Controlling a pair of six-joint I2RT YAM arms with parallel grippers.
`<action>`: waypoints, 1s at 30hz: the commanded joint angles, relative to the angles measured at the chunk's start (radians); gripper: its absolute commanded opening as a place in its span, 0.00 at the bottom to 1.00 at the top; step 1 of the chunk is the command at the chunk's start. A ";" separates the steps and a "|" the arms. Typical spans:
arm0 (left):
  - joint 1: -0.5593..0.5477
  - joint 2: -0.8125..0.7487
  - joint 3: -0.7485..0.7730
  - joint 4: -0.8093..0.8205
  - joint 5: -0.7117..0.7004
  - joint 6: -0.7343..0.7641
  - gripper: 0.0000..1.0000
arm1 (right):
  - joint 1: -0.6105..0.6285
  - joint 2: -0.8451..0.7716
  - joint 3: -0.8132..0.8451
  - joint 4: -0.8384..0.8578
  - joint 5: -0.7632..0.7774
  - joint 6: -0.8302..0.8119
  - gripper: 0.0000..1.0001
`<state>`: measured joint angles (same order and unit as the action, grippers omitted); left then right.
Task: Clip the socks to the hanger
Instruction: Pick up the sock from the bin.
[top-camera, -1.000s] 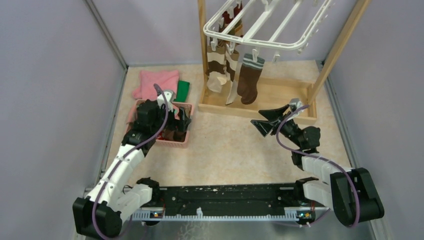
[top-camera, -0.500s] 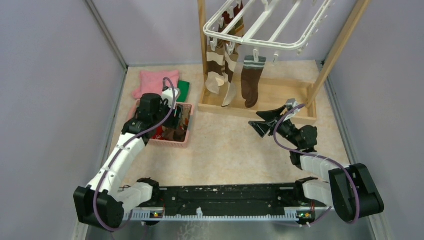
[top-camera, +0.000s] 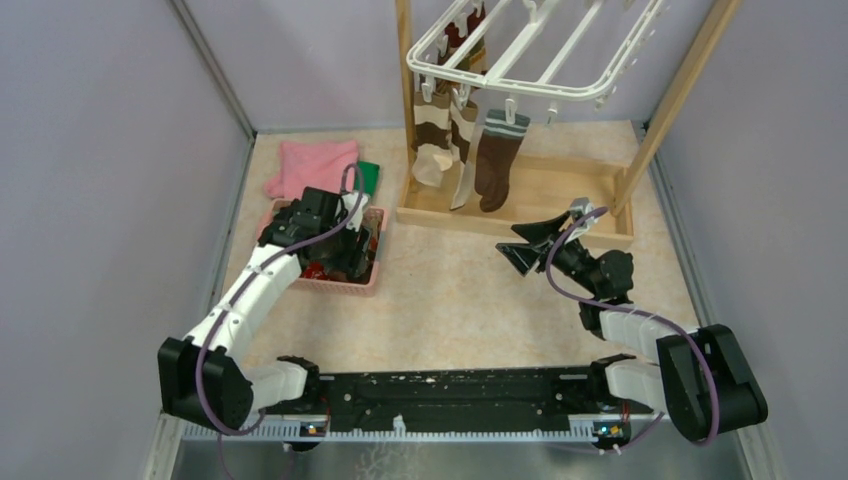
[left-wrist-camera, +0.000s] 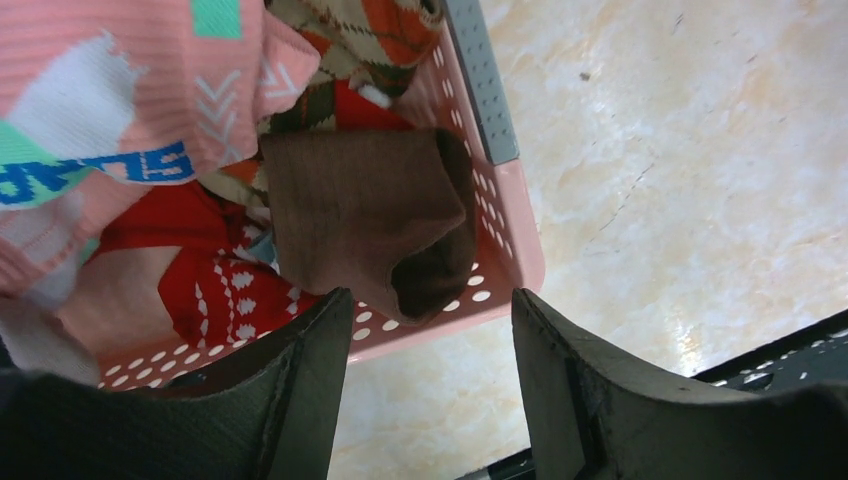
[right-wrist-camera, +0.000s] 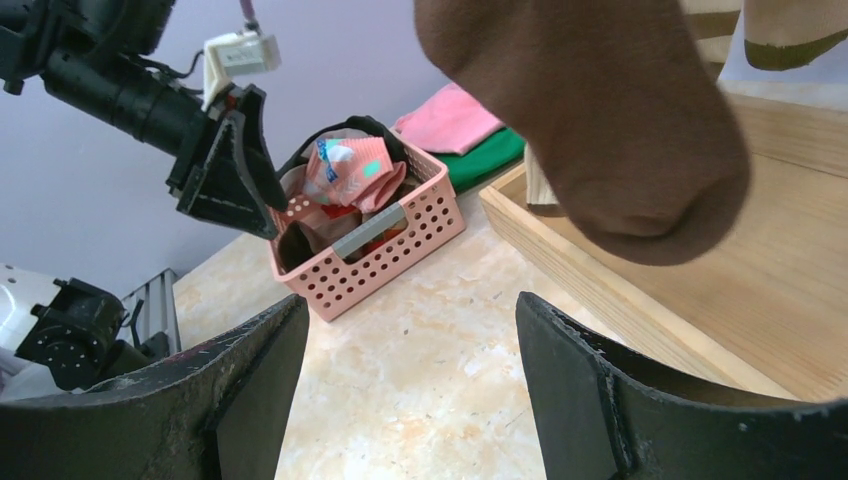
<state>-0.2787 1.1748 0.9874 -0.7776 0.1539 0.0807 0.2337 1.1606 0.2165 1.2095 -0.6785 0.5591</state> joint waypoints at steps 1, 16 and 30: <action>-0.036 0.051 0.043 -0.044 -0.126 -0.003 0.66 | 0.010 -0.011 0.026 0.029 -0.001 -0.011 0.75; -0.050 0.044 0.116 -0.028 -0.322 -0.057 0.00 | 0.010 -0.026 0.025 0.025 -0.010 -0.011 0.75; -0.050 -0.367 0.147 0.284 -0.150 -0.109 0.00 | 0.010 -0.047 0.027 0.031 -0.030 0.000 0.75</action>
<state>-0.3244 0.8356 1.1103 -0.6292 -0.1009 -0.0013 0.2337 1.1427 0.2165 1.2041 -0.6834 0.5602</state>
